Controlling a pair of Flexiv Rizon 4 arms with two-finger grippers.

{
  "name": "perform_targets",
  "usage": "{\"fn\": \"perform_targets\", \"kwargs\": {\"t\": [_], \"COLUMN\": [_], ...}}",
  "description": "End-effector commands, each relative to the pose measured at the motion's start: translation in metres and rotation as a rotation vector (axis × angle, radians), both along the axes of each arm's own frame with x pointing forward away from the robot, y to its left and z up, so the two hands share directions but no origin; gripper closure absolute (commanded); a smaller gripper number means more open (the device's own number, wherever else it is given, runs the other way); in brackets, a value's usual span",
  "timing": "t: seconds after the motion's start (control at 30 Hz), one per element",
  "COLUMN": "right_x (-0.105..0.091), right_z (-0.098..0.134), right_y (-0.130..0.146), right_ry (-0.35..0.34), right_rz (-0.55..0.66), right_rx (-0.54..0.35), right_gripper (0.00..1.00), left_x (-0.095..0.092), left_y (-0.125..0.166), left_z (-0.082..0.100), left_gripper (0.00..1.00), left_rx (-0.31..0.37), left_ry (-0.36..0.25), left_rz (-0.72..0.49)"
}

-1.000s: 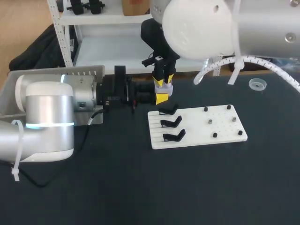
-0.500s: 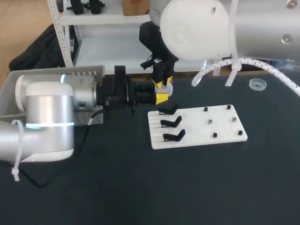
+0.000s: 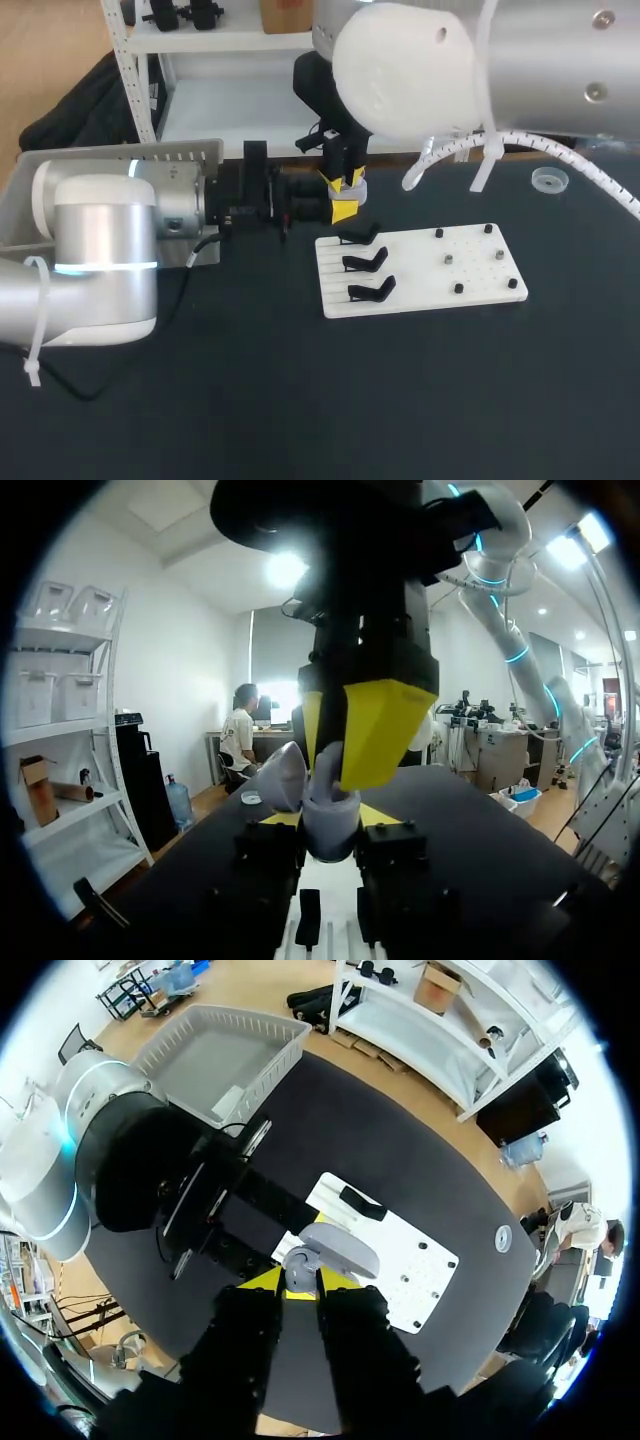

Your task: Pick up each earbud case from the left stands, insert the matching earbuds, close the lid, and place the case in the box.

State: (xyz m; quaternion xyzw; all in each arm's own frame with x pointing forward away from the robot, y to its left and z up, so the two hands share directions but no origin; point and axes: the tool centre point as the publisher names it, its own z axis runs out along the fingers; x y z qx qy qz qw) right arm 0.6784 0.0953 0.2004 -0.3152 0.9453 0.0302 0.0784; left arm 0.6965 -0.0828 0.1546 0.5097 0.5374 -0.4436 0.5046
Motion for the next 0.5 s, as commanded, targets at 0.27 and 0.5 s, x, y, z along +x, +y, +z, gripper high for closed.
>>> {"fn": "perform_targets", "kwargs": {"t": [0.27, 0.5], "right_x": [-0.0003, 0.0003], "right_z": [-0.0012, 0.0025], "right_y": [0.0016, 0.0000], "right_ry": [-0.012, -0.023], "right_rz": [0.004, 0.003], "right_rx": [-0.012, -0.011], "right_gripper": [0.63, 0.62], "left_x": [-0.0012, -0.0012], "left_y": [-0.0016, -0.0016], "left_z": [0.0007, 0.0007], "left_gripper": [1.00, 1.00], "left_rx": [-0.002, -0.002], "left_ry": [-0.002, -0.002], "left_rz": [0.004, 0.004]}}
